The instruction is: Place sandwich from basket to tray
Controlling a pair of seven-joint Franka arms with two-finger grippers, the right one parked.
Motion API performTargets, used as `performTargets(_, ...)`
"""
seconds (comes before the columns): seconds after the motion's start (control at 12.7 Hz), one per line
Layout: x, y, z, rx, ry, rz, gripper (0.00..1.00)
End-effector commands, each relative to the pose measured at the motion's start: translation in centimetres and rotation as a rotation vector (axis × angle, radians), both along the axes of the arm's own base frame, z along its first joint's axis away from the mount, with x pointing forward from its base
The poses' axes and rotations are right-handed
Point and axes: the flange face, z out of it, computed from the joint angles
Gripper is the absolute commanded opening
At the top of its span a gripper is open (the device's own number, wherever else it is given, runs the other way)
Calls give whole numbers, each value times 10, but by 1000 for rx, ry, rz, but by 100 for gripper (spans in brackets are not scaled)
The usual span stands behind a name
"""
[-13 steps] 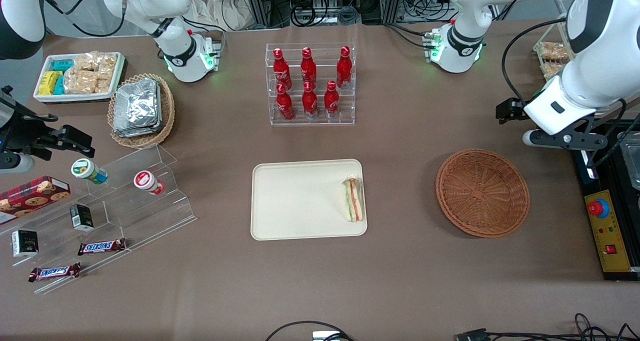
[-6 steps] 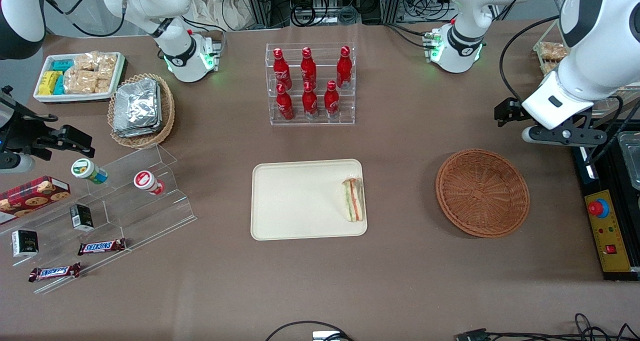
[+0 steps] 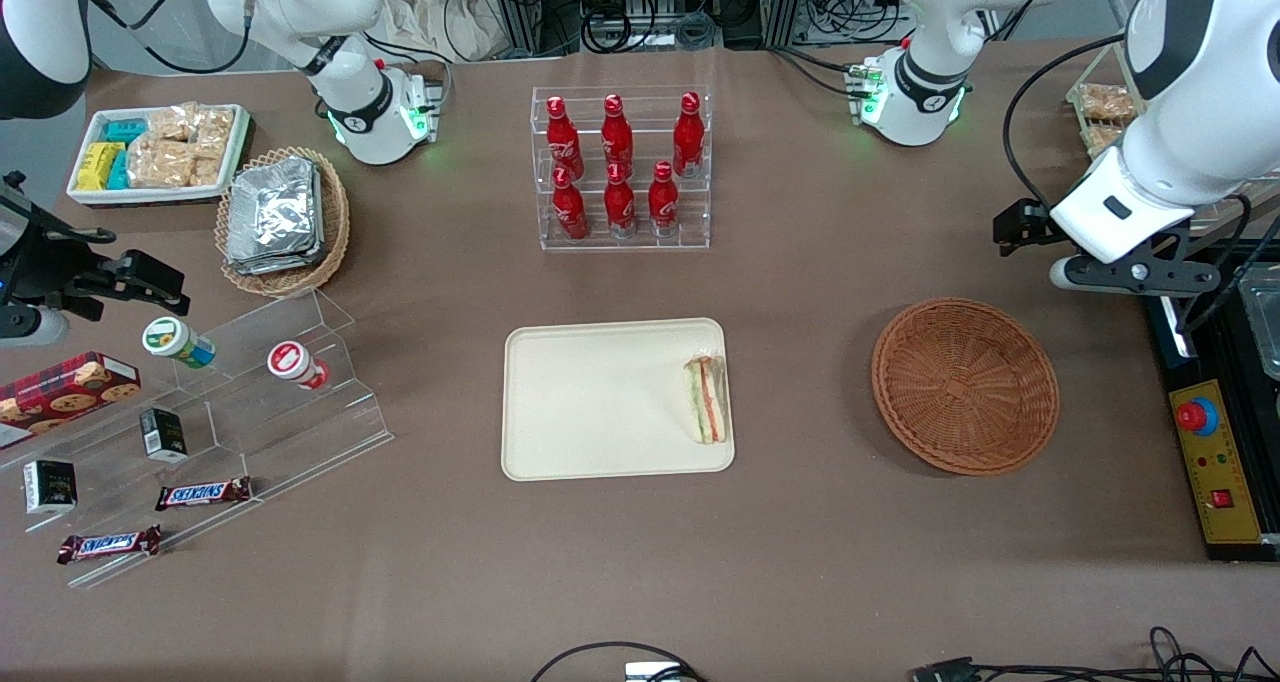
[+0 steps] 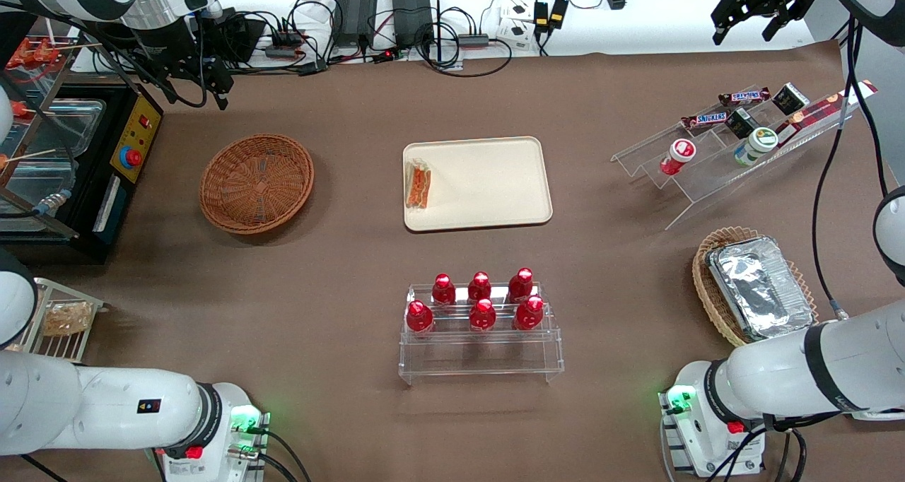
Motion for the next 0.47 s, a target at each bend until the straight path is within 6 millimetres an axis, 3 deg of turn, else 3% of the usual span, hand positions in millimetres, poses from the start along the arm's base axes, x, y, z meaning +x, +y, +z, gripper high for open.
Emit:
performTargets(0.0,-2,-1,3,6,-1,2,100)
performTargets(0.39,0,3,4,0,-6,8,100)
